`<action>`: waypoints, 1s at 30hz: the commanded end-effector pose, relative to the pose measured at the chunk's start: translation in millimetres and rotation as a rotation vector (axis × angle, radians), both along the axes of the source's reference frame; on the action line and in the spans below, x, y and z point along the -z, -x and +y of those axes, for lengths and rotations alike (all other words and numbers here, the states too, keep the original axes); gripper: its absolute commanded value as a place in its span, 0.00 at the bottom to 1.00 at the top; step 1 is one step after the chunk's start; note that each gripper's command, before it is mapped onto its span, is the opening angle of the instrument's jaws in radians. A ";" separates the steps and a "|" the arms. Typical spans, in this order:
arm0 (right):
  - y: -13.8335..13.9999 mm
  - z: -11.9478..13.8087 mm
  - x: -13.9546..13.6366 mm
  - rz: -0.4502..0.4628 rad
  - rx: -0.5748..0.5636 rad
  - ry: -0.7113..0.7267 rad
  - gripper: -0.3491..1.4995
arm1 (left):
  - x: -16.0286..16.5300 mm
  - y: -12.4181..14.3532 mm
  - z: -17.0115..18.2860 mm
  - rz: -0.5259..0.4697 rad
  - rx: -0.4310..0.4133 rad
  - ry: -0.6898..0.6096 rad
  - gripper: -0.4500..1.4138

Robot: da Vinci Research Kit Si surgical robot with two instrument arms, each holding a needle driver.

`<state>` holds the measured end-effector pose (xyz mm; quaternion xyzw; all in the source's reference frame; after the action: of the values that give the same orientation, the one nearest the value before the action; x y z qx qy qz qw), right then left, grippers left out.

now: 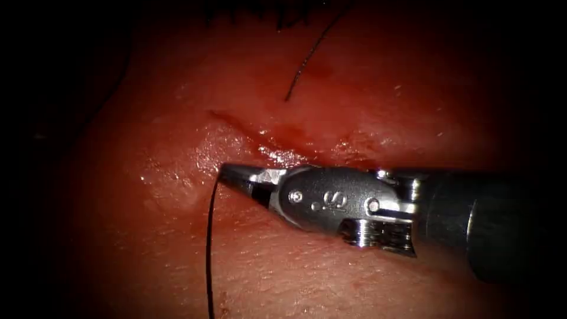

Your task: Wound Closure

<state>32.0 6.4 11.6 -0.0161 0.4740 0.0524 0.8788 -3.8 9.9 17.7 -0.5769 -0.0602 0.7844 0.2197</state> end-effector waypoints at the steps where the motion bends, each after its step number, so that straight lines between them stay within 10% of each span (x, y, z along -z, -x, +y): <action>1: -0.4 -0.3 -0.3 0.002 0.002 -0.003 0.00 | -0.7 0.6 -0.1 -0.001 -0.001 0.000 0.00; 11: 1.6 -3.0 3.2 0.026 0.038 -0.015 0.00 | -0.7 0.5 -0.1 0.000 -0.004 0.000 0.00; 30: 1.8 -14.5 21.8 0.076 0.112 -0.049 0.00 | -0.7 0.5 -0.1 0.000 -0.004 0.000 0.00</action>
<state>29.5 -7.4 -10.6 0.0324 0.5039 0.0164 0.8630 -3.8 9.9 17.8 -0.5762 -0.0610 0.7852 0.2184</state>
